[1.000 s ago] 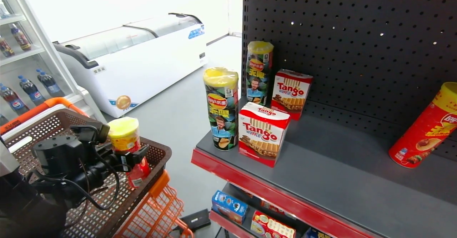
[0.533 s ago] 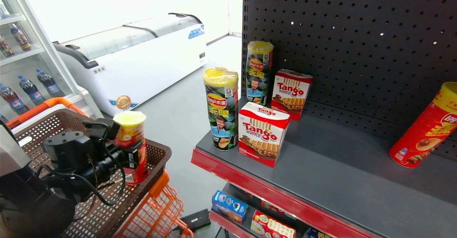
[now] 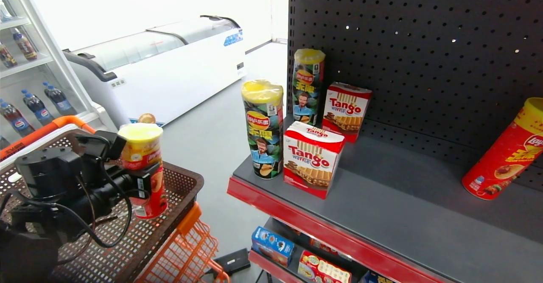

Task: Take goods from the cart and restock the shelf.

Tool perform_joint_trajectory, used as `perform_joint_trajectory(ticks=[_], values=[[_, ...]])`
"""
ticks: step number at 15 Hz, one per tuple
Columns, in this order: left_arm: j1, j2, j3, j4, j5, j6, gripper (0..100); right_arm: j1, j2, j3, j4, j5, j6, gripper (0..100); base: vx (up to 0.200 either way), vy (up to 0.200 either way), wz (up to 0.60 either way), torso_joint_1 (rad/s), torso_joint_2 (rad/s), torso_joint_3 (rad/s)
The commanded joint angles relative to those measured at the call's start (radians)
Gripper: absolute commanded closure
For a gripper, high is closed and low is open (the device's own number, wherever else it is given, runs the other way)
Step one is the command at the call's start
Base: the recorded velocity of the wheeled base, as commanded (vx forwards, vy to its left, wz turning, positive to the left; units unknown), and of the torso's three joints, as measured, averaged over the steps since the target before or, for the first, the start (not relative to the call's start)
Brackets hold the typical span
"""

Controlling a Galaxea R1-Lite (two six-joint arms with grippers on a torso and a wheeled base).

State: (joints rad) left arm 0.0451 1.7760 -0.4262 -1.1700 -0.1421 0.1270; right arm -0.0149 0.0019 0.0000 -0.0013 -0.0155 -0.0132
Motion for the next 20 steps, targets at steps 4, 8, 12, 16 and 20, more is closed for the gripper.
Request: perform_joint_trajectory(ticks=[4,8,12,16,20], values=[[-0.065,-0.305,-0.013,0.13,-0.001,-0.004,100,0.0,0.001,0.0,0.0,0.0,-0.001,0,0.0,0.0,0.0,0.0,0.0,0.0],[-0.091,-0.337,0.007,0.142,0.033,0.029,100,0.001,0.001,0.0,0.0,0.0,-0.001,0,0.0,0.0,0.0,0.0,0.0,0.0],[-0.148,-0.441,0.052,0.127,-0.057,-0.021,100,0.0,0.001,0.0,0.0,0.0,-0.001,0,0.0,0.0,0.0,0.0,0.0,0.0],[-0.223,-0.444,0.089,0.13,-0.077,-0.049,100,0.0,0.001,0.0,0.0,0.0,-0.001,0,0.0,0.0,0.0,0.0,0.0,0.0],[-0.272,-0.385,0.083,0.128,-0.126,-0.05,100,0.0,0.001,0.0,0.0,0.0,-0.001,0,0.0,0.0,0.0,0.0,0.0,0.0]])
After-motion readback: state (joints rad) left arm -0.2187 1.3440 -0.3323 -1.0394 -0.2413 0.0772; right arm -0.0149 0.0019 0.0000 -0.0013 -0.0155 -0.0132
